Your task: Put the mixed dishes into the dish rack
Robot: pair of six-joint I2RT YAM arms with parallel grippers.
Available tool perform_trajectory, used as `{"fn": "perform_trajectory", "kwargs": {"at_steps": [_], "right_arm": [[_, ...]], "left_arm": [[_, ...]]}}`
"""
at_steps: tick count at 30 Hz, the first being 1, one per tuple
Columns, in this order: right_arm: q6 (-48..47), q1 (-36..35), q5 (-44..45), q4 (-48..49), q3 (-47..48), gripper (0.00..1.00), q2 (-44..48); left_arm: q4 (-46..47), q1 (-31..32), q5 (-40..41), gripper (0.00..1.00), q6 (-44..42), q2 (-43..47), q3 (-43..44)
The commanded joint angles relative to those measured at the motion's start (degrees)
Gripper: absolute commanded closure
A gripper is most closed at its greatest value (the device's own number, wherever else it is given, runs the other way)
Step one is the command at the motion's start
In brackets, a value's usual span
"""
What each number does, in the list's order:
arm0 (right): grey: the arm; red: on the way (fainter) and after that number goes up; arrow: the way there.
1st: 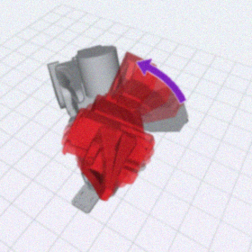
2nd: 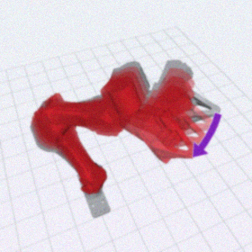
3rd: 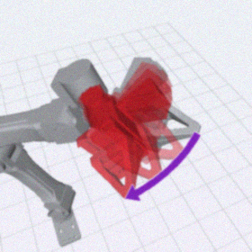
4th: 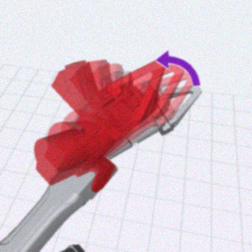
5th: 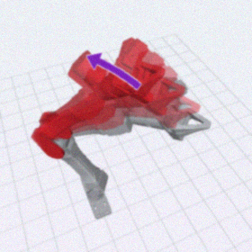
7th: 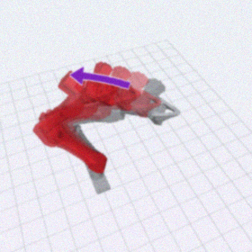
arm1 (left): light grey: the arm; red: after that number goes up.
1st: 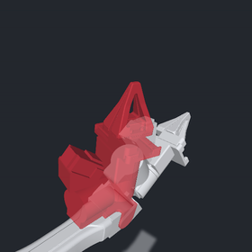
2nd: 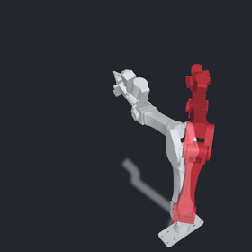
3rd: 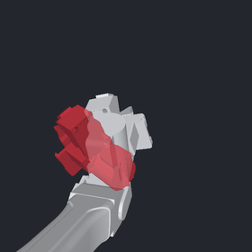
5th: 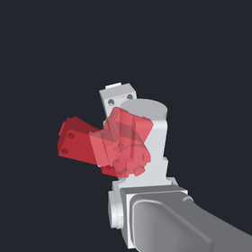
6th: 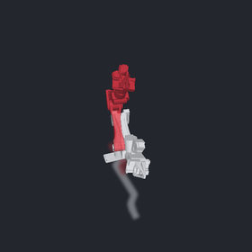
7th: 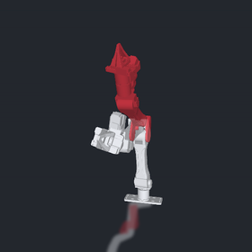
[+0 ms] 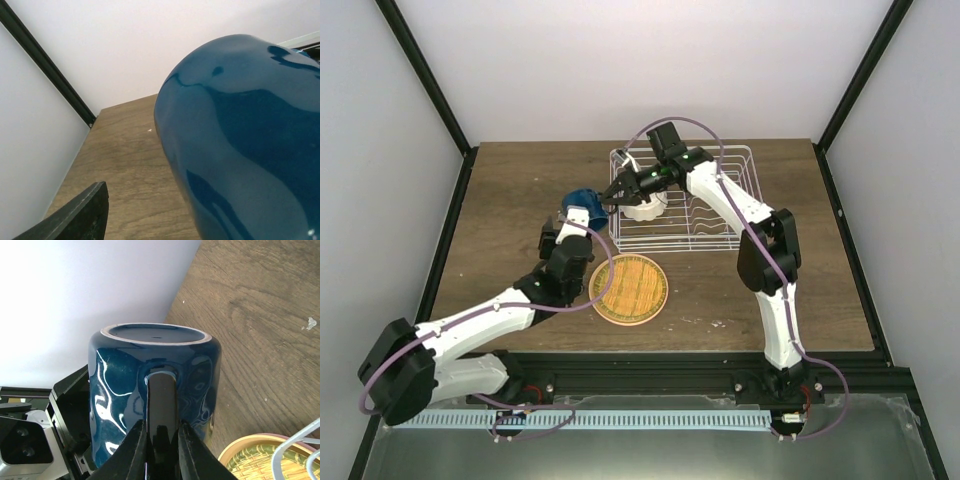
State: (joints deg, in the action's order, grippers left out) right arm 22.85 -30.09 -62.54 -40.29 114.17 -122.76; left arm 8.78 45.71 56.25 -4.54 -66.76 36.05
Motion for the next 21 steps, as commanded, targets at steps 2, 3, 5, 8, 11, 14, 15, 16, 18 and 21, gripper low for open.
{"fn": "perform_trajectory", "kwargs": {"at_steps": [2,3,5,8,11,14,15,16,18,21], "right_arm": [[-3.58,4.73,0.14,1.56,0.51,0.99,0.04],[-4.01,5.24,0.14,1.54,0.29,0.99,0.06],[-4.81,6.35,-0.06,1.56,-0.01,0.99,0.06],[-6.17,8.18,-0.02,1.6,-0.55,0.99,0.42],[-7.78,10.68,0.52,2.25,-2.29,0.99,1.61],[-8.84,14.4,0.54,4.44,-6.24,0.99,3.7],[-9.11,15.62,0.7,5.3,-8.01,0.99,4.52],[-9.54,16.8,0.75,6.03,-9.56,0.99,5.15],[-10.78,18.8,0.88,6.63,-11.94,0.99,6.12],[-12.95,20.69,0.99,5.94,-13.49,0.99,6.54]], "left_arm": [[-5.75,-0.71,-1.08,0.37,4.07,4.14,-0.94],[-6.67,-0.7,-1.63,0.37,4.63,4.9,-0.98],[-8.81,-0.71,-2.72,0.36,5.91,6.18,-1.03],[-11.91,-0.75,-3.58,0.35,7.65,8.3,-0.35],[-13.24,-0.98,-3.53,0.33,7.88,11.02,0.57],[-13.19,-2.04,-3.59,0.33,6.88,13.14,1.47],[-13.1,-2.52,-3.69,0.32,6.42,13.61,1.71],[-13.01,-2.94,-3.78,0.32,5.86,13.93,2.02],[-12.91,-3.69,-3.86,0.32,4.98,14.19,2.72],[-12.7,-4.38,-4.09,0.31,4.39,14.29,3.46]]}}
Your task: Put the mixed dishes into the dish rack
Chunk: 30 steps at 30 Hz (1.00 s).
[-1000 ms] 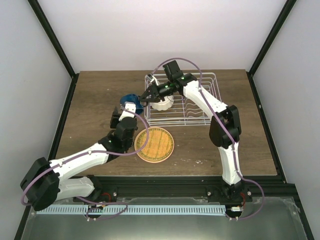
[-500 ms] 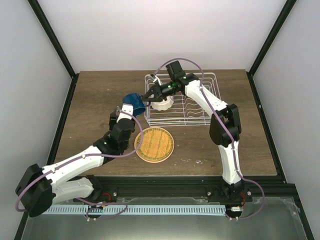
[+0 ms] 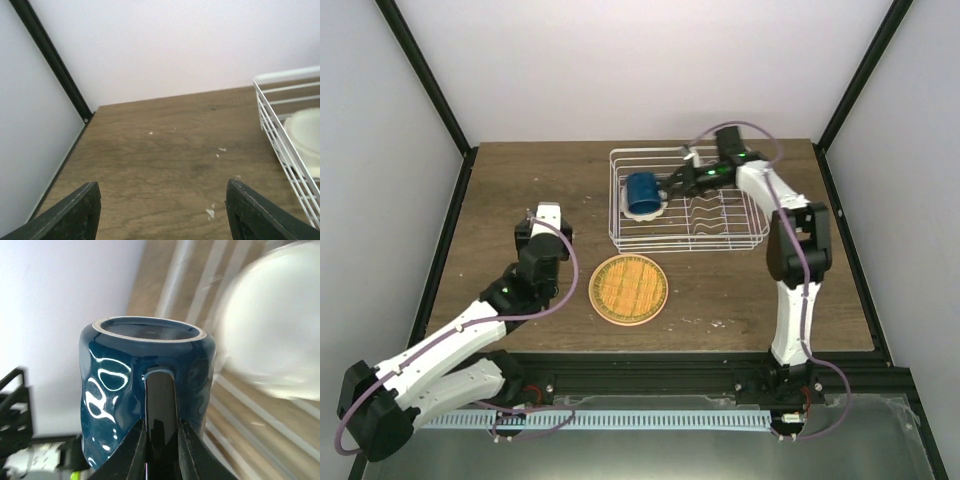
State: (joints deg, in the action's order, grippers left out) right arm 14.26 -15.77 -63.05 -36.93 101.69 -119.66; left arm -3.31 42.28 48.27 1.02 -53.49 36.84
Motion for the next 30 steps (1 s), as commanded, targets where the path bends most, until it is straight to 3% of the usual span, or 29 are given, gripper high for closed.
{"fn": "perform_trajectory", "kwargs": {"at_steps": [1,10,16,19,30], "right_arm": [[-4.44,6.79,0.86,2.93,-1.36,0.99,3.58],[-1.65,7.43,-1.93,8.18,-3.34,0.99,3.6],[-4.6,7.42,-1.86,6.5,-3.63,0.99,3.62],[-5.94,7.42,-1.35,5.93,-3.87,0.99,4.0],[-13.75,5.3,4.82,5.1,-5.38,0.99,6.1]], "left_arm": [[-0.37,-1.09,3.65,0.3,-1.34,1.02,2.76],[1.77,-1.5,3.24,0.28,-1.78,-1.08,3.28],[1.31,-2.87,0.92,0.1,-0.32,-1.82,4.97],[-2.92,-5.64,-4.77,0.01,3.33,-3.47,8.21],[-20.84,-23.35,-32.99,0.0,13.07,-15.41,27.06]]}}
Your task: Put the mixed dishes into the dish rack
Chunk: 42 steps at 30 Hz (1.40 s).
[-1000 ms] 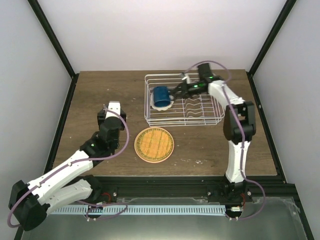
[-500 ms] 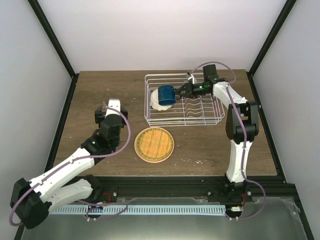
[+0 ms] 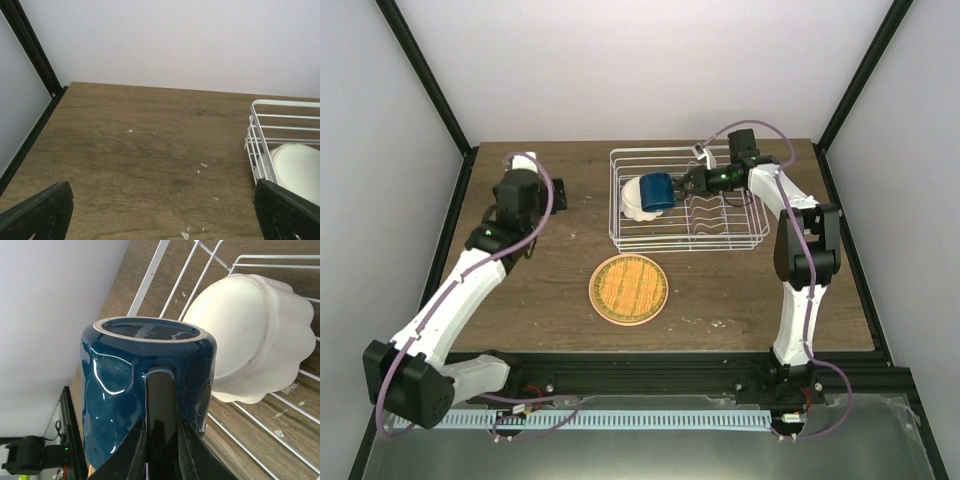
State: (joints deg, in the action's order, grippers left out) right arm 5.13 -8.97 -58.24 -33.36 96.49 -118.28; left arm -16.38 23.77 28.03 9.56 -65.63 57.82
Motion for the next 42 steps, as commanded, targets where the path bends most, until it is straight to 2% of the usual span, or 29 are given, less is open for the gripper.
{"fn": "perform_trajectory", "kwargs": {"at_steps": [1,7,11,17,26,30,42], "right_arm": [[-5.26,-2.09,0.7,1.96,-0.73,0.99,4.99],[-8.31,-5.72,3.94,4.55,-2.38,0.99,4.9],[-11.14,-8.76,9.79,6.13,-3.04,0.99,5.24],[-13.4,-11.97,17.52,16.8,-10.8,0.99,9.52],[-14.5,-13.2,23.55,32.71,-22.59,0.99,12.88],[-15.63,-13.44,24.85,38.15,-26.02,0.99,13.92],[-18.91,-13.62,23.22,41.98,-29.49,0.99,18.39]], "left_arm": [[-8.97,-6.03,-14.17,0.0,4.77,-4.18,7.24],[-8.05,-8.75,-17.46,0.0,4.54,-7.03,8.4],[-7.87,-10.34,-20.93,0.0,5.75,-8.47,9.16],[-9.47,-11.84,-24.88,0.0,5.87,-10.72,12.06],[-9.21,-13.22,-27.45,0.0,5.47,-12.01,11.9],[-8.94,-13.42,-27.68,0.0,5.35,-12.62,11.7],[-7.72,-14.37,-28.53,0.0,5.36,-14.62,11.18]]}}
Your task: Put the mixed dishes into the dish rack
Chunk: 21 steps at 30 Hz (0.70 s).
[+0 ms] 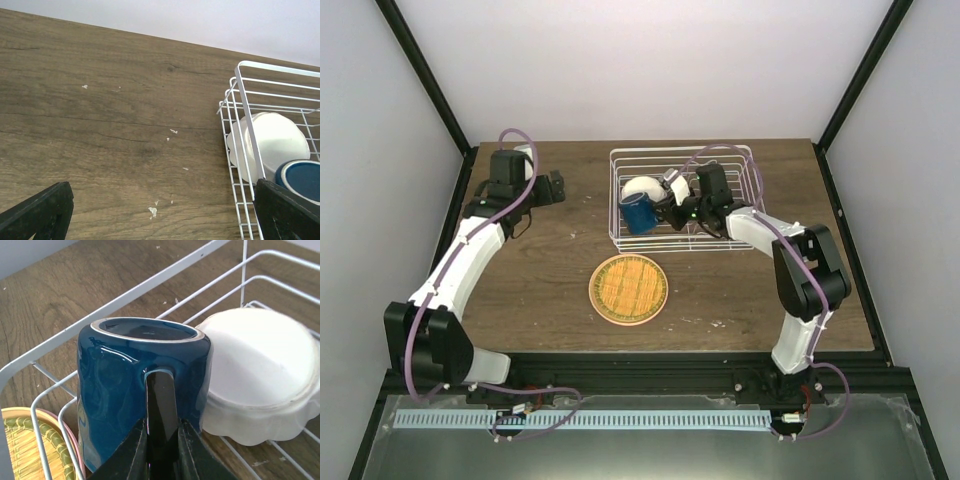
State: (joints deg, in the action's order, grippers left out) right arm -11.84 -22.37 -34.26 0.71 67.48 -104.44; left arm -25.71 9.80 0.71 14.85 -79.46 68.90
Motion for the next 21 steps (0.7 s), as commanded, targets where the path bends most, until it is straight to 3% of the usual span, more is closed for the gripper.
{"fn": "perform_trajectory", "kwargs": {"at_steps": [1,21], "right_arm": [[-2.15,-0.24,-0.54,8.97,-1.11,0.99,4.66],[2.63,-2.33,-0.51,28.27,-8.05,0.99,0.34]], "left_arm": [[1.82,-0.46,-1.37,0.0,0.02,-0.96,0.04],[1.98,-1.36,-1.14,0.0,-1.19,-2.27,0.22]]}}
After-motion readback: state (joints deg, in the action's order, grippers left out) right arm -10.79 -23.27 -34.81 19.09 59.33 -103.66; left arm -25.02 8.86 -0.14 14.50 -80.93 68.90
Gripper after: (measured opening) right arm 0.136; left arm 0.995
